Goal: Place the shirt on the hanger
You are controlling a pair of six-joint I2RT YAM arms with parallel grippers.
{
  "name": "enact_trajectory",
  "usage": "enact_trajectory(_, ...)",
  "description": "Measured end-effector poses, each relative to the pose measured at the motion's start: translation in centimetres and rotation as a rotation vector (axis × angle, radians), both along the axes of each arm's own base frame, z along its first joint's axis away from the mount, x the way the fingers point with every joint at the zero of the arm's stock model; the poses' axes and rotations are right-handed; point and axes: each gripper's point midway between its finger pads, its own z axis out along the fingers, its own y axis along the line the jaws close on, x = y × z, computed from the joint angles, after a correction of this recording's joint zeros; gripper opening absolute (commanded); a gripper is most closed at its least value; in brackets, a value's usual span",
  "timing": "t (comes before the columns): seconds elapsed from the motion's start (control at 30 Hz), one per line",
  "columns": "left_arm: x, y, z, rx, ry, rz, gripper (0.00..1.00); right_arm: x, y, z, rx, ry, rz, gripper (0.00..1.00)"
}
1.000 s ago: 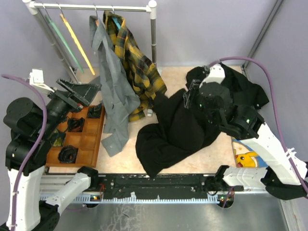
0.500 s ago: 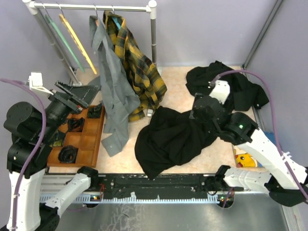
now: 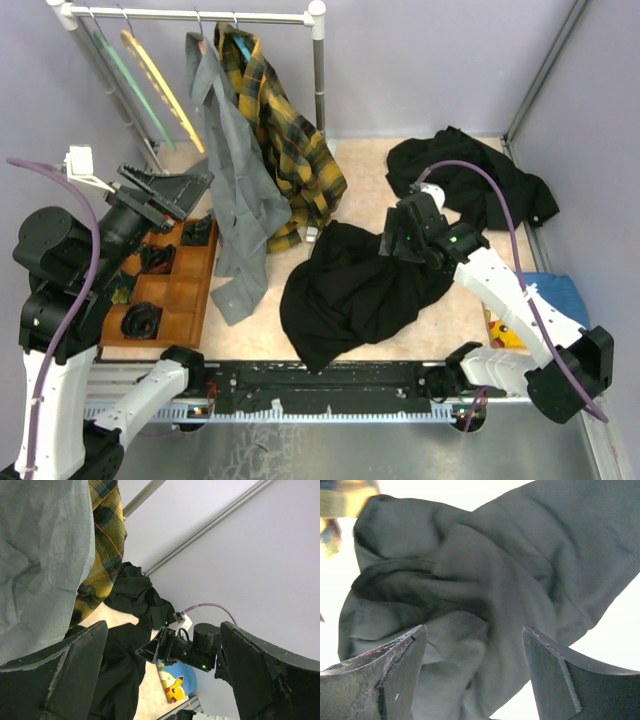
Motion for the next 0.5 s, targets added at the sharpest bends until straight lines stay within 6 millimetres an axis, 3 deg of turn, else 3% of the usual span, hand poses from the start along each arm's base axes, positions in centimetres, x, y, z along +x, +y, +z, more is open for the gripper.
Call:
enact_trajectory(0.23,0.3,-0.2,-0.1,-0.012,-0.003,-0.005,0.99,2.7,6.1,0.0,0.151,-0.04,0.235,0.78)
enact_trajectory(0.5,0.8,-0.5,0.1,-0.013,0.003,-0.011,0.99,3.5,11.8,-2.8,0.143,-0.01,0.458,0.78)
